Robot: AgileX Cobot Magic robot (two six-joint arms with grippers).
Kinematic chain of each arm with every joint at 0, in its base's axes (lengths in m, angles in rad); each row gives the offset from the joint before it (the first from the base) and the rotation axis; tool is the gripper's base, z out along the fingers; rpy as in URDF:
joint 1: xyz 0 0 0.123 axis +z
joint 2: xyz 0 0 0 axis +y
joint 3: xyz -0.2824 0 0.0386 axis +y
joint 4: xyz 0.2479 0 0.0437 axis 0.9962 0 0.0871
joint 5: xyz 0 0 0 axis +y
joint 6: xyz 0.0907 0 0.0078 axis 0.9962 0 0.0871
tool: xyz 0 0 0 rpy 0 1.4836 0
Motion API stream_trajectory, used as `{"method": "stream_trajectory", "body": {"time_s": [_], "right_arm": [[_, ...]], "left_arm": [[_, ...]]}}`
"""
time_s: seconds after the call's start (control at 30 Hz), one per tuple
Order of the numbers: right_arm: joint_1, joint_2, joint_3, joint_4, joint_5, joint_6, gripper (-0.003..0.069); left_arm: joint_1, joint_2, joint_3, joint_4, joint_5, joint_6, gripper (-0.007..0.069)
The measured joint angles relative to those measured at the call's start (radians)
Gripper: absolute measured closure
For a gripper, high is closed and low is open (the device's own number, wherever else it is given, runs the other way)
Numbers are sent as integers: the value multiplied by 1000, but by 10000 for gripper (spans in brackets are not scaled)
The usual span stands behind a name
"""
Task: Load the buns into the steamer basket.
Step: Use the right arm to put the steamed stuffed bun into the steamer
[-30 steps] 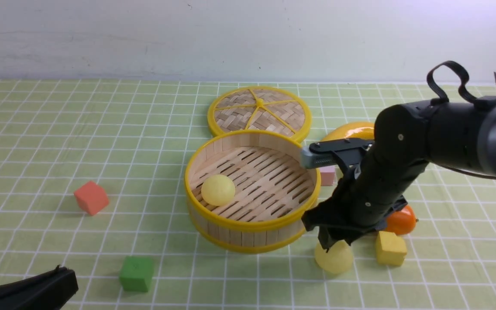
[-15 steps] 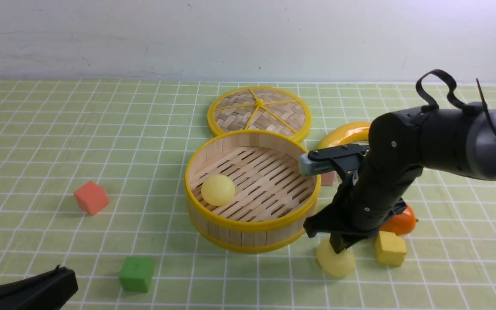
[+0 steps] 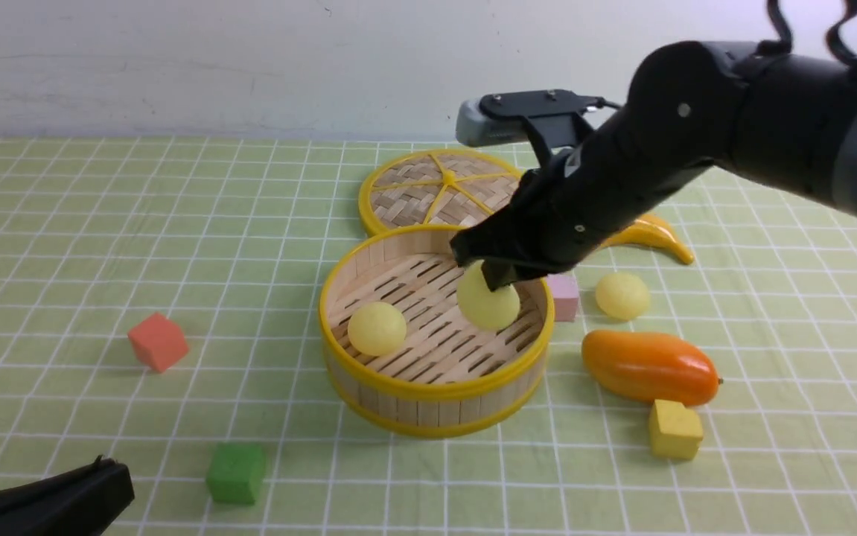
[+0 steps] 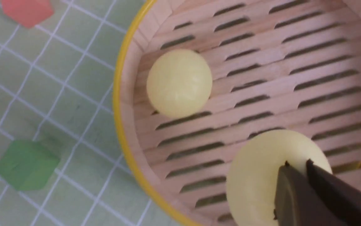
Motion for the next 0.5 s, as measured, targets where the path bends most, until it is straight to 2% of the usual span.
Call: {"method": "stream_trajectory", "body": {"time_s": [0.17, 0.3, 0.33, 0.37, 0.5], "right_arm": [[-1, 126, -61, -12, -7, 3, 619], [-1, 190, -75, -21, -7, 25, 513], [-1, 190, -74, -21, -7, 25, 506], [-1, 190, -87, -24, 1, 41, 437], [-5, 171, -132, -40, 74, 51, 294]], "left_arm": [[0, 0, 0, 0, -1, 0, 607], [0, 0, 0, 0, -1, 0, 605], [0, 0, 0, 0, -1, 0, 605], [0, 0, 0, 0, -1, 0, 603], [0, 0, 0, 0, -1, 0, 603]]}}
